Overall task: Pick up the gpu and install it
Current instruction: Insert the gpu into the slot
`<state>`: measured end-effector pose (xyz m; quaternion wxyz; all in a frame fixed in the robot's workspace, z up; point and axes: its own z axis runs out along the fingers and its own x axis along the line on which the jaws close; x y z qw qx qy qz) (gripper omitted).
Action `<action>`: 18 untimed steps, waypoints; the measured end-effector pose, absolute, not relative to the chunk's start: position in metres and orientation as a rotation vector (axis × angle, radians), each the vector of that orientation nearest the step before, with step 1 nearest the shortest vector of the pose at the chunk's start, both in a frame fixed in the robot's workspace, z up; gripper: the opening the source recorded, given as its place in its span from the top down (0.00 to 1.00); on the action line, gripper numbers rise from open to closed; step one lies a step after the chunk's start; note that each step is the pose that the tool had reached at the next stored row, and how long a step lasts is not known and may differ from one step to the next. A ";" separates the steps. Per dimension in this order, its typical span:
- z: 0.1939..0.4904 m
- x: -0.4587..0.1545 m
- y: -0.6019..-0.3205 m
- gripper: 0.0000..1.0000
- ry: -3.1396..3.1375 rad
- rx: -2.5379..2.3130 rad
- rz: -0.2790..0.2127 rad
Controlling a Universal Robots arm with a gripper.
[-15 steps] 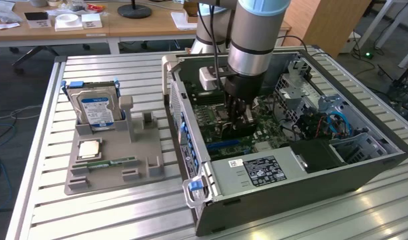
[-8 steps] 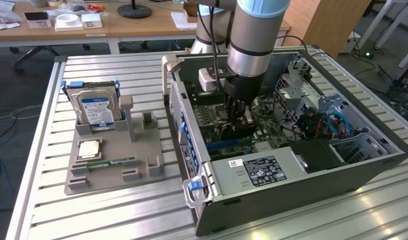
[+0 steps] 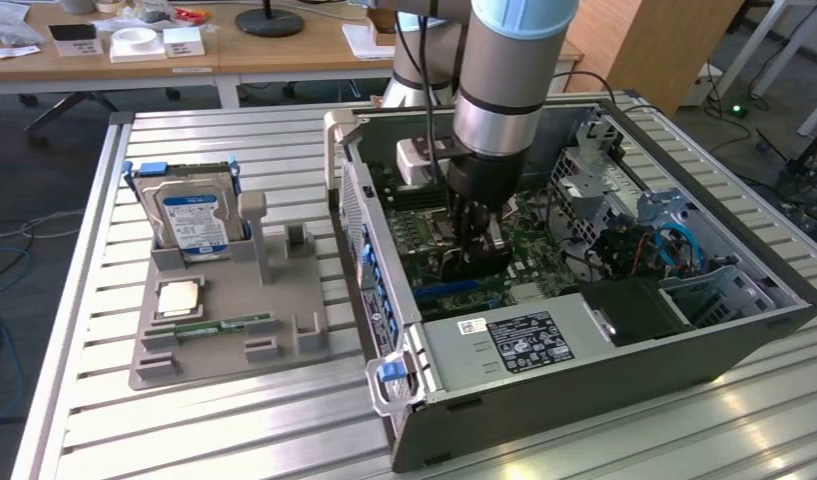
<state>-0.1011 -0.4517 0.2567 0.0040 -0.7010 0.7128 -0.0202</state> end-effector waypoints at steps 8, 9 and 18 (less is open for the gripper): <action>0.252 -0.102 -0.452 0.74 2.229 -2.202 -0.064; 0.252 -0.102 -0.452 0.74 2.228 -2.203 -0.064; 0.249 -0.102 -0.452 0.74 2.225 -2.206 -0.064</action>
